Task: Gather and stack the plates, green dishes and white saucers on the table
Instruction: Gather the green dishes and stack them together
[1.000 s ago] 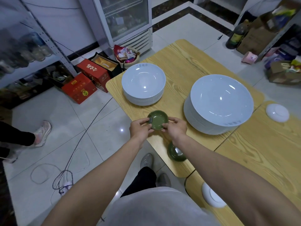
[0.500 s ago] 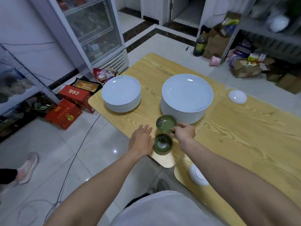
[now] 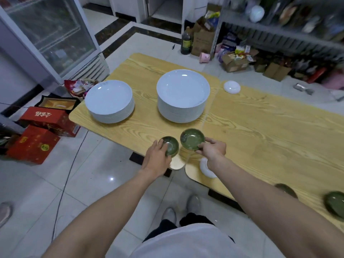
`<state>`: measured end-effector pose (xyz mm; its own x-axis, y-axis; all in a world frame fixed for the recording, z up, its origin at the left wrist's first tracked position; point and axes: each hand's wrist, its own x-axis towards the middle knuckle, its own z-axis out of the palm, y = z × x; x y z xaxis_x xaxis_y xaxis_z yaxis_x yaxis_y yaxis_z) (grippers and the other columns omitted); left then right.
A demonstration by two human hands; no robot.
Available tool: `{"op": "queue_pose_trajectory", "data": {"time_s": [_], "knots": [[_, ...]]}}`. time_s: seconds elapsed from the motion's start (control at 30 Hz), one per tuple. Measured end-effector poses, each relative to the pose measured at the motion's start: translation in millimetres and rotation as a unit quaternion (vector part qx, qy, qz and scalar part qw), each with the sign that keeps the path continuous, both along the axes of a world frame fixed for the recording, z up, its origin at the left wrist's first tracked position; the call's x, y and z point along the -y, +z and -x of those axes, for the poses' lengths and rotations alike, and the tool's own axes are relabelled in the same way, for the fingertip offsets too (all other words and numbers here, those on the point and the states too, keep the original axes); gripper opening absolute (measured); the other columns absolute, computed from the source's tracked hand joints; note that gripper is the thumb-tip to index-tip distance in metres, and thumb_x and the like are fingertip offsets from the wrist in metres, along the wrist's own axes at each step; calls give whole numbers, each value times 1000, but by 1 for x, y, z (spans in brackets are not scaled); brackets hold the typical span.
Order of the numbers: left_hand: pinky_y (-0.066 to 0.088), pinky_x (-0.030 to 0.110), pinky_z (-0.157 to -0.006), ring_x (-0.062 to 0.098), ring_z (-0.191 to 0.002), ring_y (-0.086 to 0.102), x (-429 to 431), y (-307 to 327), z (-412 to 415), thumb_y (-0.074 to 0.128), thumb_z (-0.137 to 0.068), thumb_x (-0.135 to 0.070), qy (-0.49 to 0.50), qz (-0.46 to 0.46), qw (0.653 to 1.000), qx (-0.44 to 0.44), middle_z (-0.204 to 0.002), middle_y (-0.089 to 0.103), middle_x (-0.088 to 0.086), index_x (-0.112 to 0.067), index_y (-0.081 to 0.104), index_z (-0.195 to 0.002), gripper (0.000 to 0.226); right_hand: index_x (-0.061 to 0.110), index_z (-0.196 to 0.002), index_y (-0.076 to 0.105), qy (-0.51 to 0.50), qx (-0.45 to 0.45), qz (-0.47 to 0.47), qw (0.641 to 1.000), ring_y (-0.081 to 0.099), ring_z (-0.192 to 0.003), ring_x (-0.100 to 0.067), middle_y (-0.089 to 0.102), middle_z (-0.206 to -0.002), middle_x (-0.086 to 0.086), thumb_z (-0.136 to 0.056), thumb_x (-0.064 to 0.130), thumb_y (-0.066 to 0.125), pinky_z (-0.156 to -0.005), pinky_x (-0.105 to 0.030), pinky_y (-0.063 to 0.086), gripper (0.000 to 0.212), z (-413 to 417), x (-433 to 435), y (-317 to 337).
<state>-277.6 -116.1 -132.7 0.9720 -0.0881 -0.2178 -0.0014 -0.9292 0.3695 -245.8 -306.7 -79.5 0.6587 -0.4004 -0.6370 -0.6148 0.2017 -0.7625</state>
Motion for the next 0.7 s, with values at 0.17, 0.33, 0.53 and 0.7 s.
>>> {"op": "queue_pose_trajectory", "data": {"time_s": [0.17,0.33,0.53,0.7], "knots": [[17,36,-121,28,-151,14,6,-4,7,49,-100,-30,25,11,1000,-14,-162,21,12,-15,32,-153,58,3,-118,66,-6,-3,-8,1000,74,-74,-29,70,-104,-22,-81,-15,66,-57,-25,61,41,14,15,-4],[39,42,-108,30,-139,28,15,-9,5,54,-97,-27,89,32,996,-9,-149,38,15,-10,48,-142,48,5,-119,66,11,1,1,1000,73,-62,-23,70,-105,-21,-81,-14,67,-55,-23,59,42,14,29,-6],[35,37,-107,35,-131,39,21,-17,-3,56,-98,-24,203,87,975,-34,-141,40,23,-2,52,-135,44,7,-118,67,22,-2,4,1000,73,-61,-23,71,-101,-20,-81,-13,68,-54,-22,58,42,12,42,-8],[43,32,-96,32,-117,54,24,-24,-9,62,-95,-15,273,137,952,-19,-132,51,19,2,57,-133,42,7,-117,67,28,-5,2,1000,74,-64,-25,72,-99,-20,-82,-13,68,-53,-22,58,41,10,47,-8]]}}
